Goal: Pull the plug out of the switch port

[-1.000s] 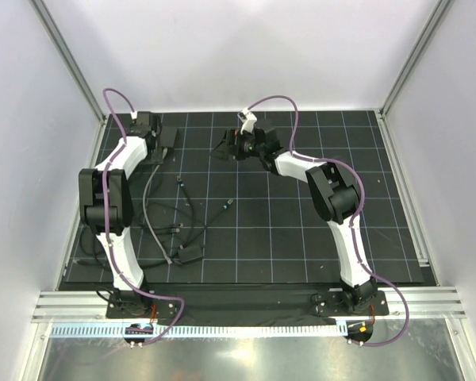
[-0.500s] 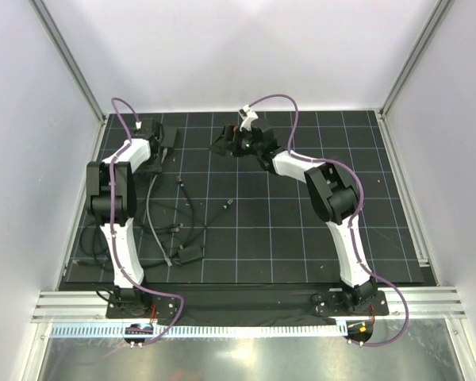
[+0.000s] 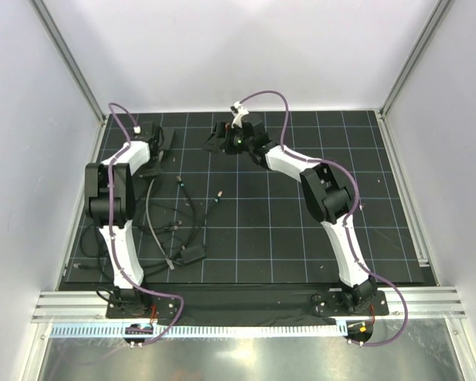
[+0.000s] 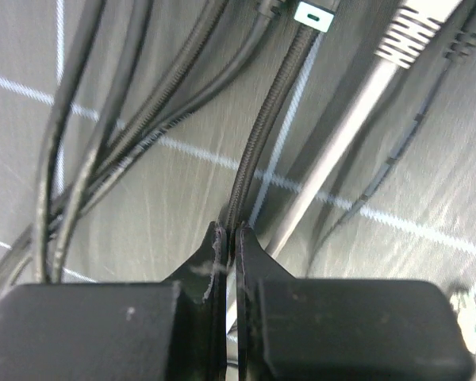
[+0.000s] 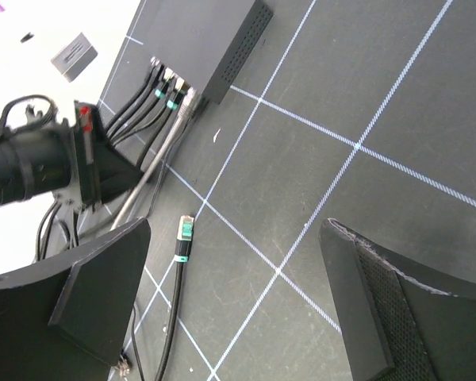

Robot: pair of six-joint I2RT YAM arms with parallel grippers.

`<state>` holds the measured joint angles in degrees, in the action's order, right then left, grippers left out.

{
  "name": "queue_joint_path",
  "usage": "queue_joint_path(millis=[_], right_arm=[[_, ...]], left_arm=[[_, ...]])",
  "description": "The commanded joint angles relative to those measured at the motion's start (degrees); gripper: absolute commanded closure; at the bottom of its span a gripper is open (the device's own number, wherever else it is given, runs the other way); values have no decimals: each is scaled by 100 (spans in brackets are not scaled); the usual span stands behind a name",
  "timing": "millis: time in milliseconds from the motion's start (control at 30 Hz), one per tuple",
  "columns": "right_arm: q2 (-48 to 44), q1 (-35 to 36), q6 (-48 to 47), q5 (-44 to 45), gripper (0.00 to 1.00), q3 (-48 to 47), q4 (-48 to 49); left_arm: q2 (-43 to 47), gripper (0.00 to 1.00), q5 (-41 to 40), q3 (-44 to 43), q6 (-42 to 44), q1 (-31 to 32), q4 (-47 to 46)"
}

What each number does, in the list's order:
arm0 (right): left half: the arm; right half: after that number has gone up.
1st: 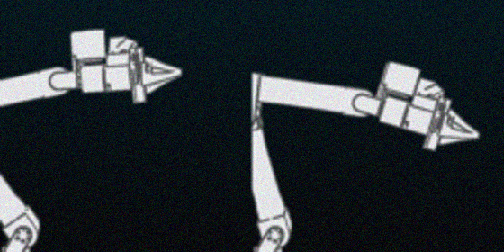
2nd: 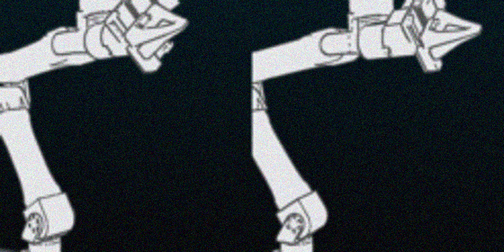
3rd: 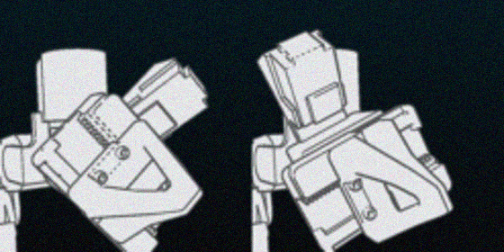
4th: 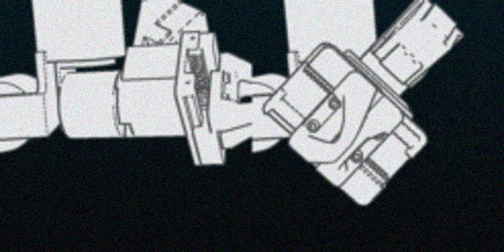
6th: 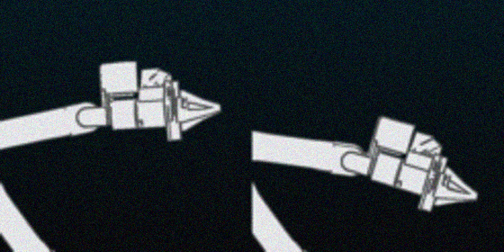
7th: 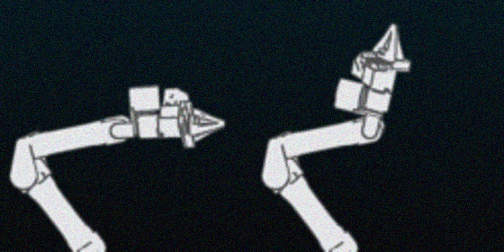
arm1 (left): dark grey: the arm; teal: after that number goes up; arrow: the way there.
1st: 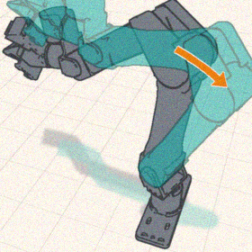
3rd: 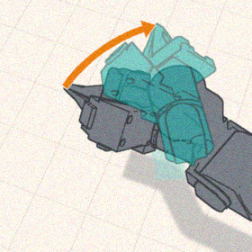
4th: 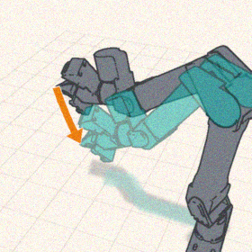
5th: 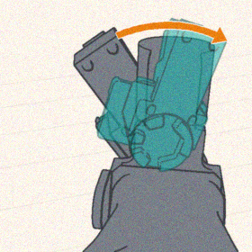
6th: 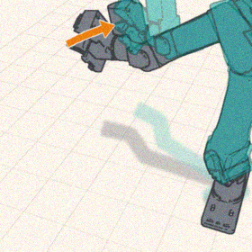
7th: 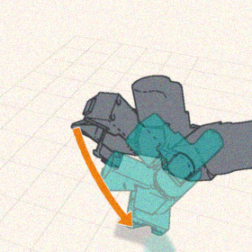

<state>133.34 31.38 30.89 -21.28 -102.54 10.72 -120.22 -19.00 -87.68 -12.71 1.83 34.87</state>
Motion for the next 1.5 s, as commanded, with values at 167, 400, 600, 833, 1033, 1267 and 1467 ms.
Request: queue_joint_path(millis=[167, 400, 600, 833, 1033, 1267, 1467], right_arm=[[236, 88, 277, -333, 6, -389, 114], [228, 237, 277, -465, 7, -363, 220], [315, 360, 259, -570, 6, -495, 168], [421, 369, 198, -684, 6, -661, 79], [587, 369, 189, -974, 6, -994, 18], [1035, 431, 136, -1159, 7, -1724, -35], [1615, 501, 426, -1089, 10, -2480, -105]], left_arm=[[1000, 100, 836, 1321, -943, 11, 99], [2062, 100, 1337, 2429, -1383, 344, -235], [2793, 50, 1497, 2537, -1506, 345, -191], [3102, 28, 1452, 1843, -1287, 196, 107], [2786, 42, 2610, 1350, -1006, -770, -207], [2074, 52, 3545, 858, -865, -1641, -709], [1450, 44, 3631, 427, -1049, -1712, -1061]])
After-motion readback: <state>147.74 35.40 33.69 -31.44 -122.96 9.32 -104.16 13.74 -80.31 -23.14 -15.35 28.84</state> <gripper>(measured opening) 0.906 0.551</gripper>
